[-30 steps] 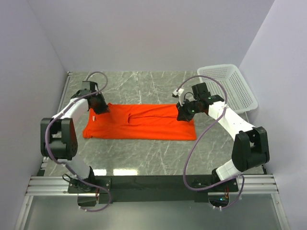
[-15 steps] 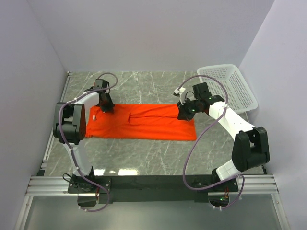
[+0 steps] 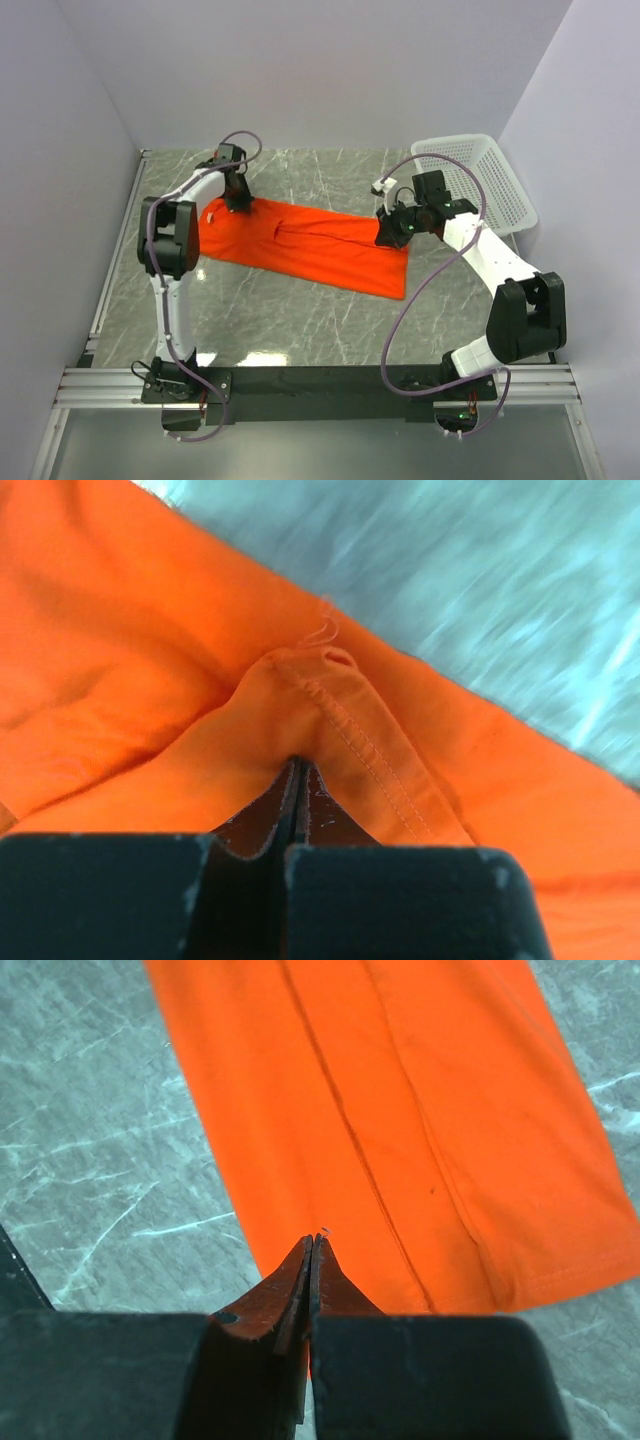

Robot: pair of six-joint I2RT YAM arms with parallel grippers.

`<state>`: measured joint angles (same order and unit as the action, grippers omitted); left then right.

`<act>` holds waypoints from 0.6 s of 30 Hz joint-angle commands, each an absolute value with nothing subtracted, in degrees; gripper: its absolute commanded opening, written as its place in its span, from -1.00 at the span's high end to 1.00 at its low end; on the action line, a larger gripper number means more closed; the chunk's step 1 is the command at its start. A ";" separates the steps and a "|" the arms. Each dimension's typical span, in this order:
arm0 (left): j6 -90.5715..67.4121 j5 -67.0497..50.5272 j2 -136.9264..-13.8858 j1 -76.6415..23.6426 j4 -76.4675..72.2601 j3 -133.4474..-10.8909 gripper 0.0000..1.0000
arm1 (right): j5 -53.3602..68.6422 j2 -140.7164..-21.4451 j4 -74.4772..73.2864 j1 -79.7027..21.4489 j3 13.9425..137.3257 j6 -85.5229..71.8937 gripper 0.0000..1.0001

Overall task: Fold and stack the t-shirts
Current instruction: Fold the tshirt

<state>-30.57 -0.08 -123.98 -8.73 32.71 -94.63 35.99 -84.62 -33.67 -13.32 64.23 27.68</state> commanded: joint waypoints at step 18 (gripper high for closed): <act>-36.83 -6.07 -140.12 -12.48 34.20 -127.02 0.47 | 42.54 -84.11 -35.77 -13.79 62.05 36.02 0.82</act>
